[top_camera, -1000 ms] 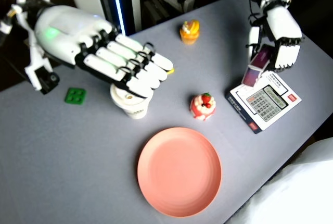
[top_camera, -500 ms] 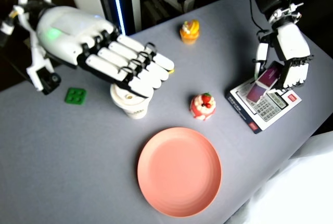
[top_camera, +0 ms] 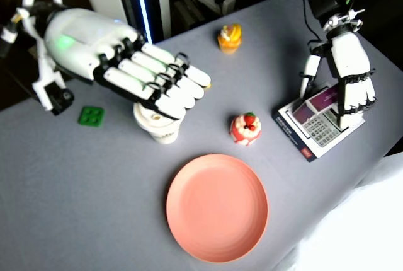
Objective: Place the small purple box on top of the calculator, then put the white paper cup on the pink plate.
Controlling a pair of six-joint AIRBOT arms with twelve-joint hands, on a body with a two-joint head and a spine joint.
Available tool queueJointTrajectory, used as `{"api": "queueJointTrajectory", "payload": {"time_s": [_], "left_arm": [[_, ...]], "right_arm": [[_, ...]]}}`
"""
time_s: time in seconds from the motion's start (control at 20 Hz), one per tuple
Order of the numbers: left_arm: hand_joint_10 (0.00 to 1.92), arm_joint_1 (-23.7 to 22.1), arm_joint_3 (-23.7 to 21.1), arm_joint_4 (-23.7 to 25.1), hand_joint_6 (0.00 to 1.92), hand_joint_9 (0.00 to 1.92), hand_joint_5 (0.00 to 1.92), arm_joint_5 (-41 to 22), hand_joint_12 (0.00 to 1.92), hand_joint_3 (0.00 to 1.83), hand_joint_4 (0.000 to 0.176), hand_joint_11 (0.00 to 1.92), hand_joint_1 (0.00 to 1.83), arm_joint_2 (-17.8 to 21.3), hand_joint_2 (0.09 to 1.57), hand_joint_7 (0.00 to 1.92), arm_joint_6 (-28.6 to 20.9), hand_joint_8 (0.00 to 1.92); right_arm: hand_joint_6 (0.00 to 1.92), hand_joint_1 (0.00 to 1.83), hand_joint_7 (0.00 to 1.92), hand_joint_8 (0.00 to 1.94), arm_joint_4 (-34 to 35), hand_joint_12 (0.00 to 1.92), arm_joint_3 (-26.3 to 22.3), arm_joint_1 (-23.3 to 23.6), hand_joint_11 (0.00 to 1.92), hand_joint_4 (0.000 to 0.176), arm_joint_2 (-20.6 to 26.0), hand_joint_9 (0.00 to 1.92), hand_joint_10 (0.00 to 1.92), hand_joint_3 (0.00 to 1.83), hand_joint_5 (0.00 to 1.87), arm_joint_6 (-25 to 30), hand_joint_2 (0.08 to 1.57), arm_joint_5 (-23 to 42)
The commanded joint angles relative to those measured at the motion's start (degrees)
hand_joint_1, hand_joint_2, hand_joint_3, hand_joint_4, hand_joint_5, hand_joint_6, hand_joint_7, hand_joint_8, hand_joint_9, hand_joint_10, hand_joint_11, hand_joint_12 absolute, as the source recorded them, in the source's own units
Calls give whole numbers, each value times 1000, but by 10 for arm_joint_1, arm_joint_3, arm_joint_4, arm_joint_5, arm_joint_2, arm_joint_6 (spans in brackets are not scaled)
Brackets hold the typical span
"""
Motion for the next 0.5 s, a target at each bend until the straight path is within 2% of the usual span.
{"api": "queueJointTrajectory", "payload": {"time_s": [0.0,0.05,0.15,0.2,0.25,0.3,0.35,0.45], "left_arm": [[0,-10,-5,19,0,0,4,-88,5,0,142,0,774,9,989,0,0,0],[0,-10,-23,38,0,0,0,-109,13,0,136,25,736,21,990,0,0,0],[0,-9,-51,71,0,0,0,-146,17,0,134,32,727,41,990,0,-8,0],[0,-7,-63,85,0,0,0,-162,3,20,116,6,693,50,1038,0,-13,0],[0,-2,-74,100,0,0,0,-184,0,27,110,0,681,58,1060,0,-22,0],[0,3,-82,115,0,0,0,-202,0,28,109,0,679,64,1065,0,-36,0],[0,12,-92,132,0,0,0,-225,0,34,137,0,633,71,1087,0,-53,0],[0,25,-109,149,0,0,0,-258,0,36,131,0,611,82,1110,0,-62,0]], "right_arm": [[0,290,0,0,-1,0,1,4,0,0,1,0,0,0,0,5,1324,73],[0,299,0,0,-5,0,1,3,0,0,3,0,0,0,0,15,1307,73],[0,302,0,0,-16,0,3,0,0,0,6,0,0,0,0,38,1303,73],[0,329,0,0,-24,0,7,-3,0,15,6,0,0,0,0,57,1253,73],[0,361,0,0,-32,0,13,-6,0,19,6,0,0,0,0,84,1225,73],[0,368,0,0,-41,0,19,-10,0,20,6,0,0,0,0,113,1219,72],[0,396,0,0,-50,12,25,-14,24,0,5,0,0,0,0,142,1168,70],[0,411,0,0,-60,19,30,-21,28,0,4,0,0,0,0,167,1136,63]]}}
